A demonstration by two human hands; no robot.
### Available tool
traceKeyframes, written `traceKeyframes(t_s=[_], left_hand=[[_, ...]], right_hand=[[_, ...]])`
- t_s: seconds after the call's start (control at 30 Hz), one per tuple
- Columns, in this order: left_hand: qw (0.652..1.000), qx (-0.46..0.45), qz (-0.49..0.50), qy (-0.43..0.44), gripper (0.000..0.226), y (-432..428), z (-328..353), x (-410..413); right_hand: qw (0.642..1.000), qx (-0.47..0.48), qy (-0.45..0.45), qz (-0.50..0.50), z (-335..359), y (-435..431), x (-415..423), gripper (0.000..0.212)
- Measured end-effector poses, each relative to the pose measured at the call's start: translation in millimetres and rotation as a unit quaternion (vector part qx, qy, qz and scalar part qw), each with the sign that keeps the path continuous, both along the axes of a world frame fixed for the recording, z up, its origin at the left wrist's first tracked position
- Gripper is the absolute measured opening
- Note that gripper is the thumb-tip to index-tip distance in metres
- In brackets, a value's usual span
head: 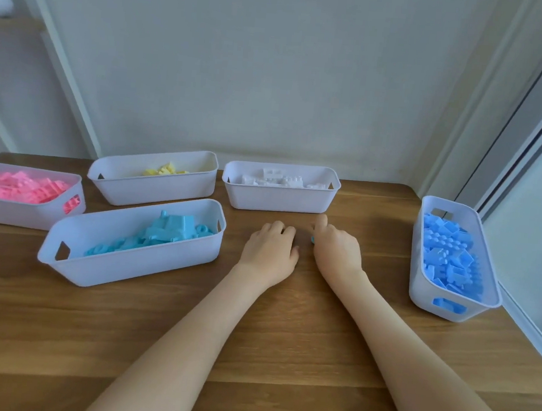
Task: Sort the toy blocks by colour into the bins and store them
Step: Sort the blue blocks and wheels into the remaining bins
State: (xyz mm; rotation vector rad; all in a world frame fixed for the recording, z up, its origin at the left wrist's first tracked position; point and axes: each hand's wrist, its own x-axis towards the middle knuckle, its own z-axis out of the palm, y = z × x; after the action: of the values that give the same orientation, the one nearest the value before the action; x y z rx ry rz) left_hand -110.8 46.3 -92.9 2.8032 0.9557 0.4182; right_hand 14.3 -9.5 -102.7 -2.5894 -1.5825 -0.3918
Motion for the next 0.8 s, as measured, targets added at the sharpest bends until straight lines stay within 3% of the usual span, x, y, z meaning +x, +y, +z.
traceKeyframes(t_s=[0.13, 0.33, 0.43, 0.53, 0.6, 0.7, 0.8], left_hand=[[1.000, -0.006, -0.008, -0.008, 0.039, -5, 11, -17], [1.000, 0.000, -0.004, -0.017, 0.036, -13, 26, -52], [0.990, 0.094, 0.035, -0.104, 0.023, -21, 43, -75], [0.945, 0.230, 0.092, -0.212, 0.017, -19, 64, -105], [0.938, 0.250, 0.156, -0.182, 0.024, -5, 71, -129], [0.958, 0.141, 0.238, -0.069, 0.025, 17, 71, -160], [0.975, -0.082, 0.197, -0.053, 0.031, 28, 65, -177]], right_hand=[[1.000, 0.009, 0.021, 0.020, 4, -6, -4, 0.010], [0.970, 0.137, 0.202, 0.016, 23, 1, -13, 0.017], [0.916, 0.215, 0.323, 0.104, 56, 17, -51, 0.023], [0.885, 0.259, 0.342, 0.180, 82, 39, -93, 0.022], [0.877, 0.262, 0.331, 0.228, 91, 56, -120, 0.025], [0.897, 0.216, 0.255, 0.289, 90, 79, -151, 0.027], [0.918, 0.137, 0.225, 0.297, 78, 97, -162, 0.026]])
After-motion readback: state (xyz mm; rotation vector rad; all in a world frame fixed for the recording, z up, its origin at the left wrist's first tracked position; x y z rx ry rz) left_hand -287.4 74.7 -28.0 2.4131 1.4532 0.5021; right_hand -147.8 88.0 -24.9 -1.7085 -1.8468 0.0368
